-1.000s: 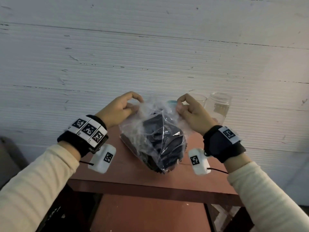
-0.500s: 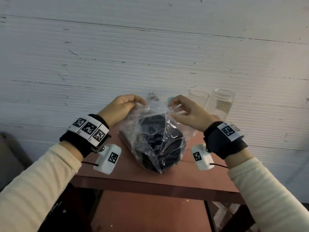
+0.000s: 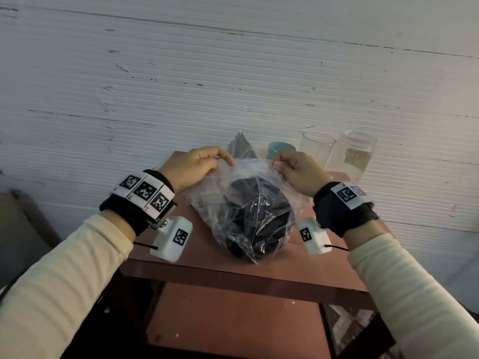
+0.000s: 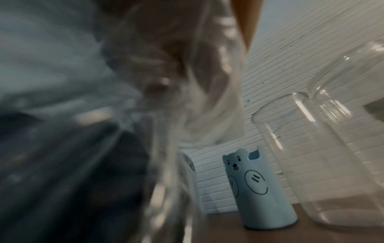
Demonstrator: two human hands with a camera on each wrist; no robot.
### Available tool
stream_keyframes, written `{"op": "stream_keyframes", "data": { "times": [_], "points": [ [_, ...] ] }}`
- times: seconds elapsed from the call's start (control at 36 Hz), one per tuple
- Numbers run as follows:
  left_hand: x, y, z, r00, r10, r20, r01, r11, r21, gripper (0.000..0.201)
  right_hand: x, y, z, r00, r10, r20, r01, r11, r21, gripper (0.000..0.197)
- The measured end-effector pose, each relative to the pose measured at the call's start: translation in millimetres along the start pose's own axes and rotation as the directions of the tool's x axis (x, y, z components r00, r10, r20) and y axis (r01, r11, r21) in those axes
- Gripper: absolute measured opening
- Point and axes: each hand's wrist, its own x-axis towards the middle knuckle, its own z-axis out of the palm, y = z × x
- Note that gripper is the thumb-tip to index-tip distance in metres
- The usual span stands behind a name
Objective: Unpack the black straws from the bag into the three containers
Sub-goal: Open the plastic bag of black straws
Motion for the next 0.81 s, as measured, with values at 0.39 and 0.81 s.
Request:
{"op": "stream_keyframes", "data": {
  "times": [0.39, 0.81],
  "points": [
    [-10.4, -6.7, 8.5, 0.999, -0.040, -0.024, 0.041, 0.998, 0.056, 0.022, -42.2, 0.9, -16.2, 0.999, 0.049, 0.004, -0.049, 0.999, 0.017, 0.019],
    [-56.4, -0.3, 12.5, 0.998, -0.030, 0.046, 0.043, 0.944, -0.326, 0.018, -87.6, -24.1, -24.7, 0.975, 0.222, 0.033, -0.217, 0.970, -0.113, 0.056]
  ]
}}
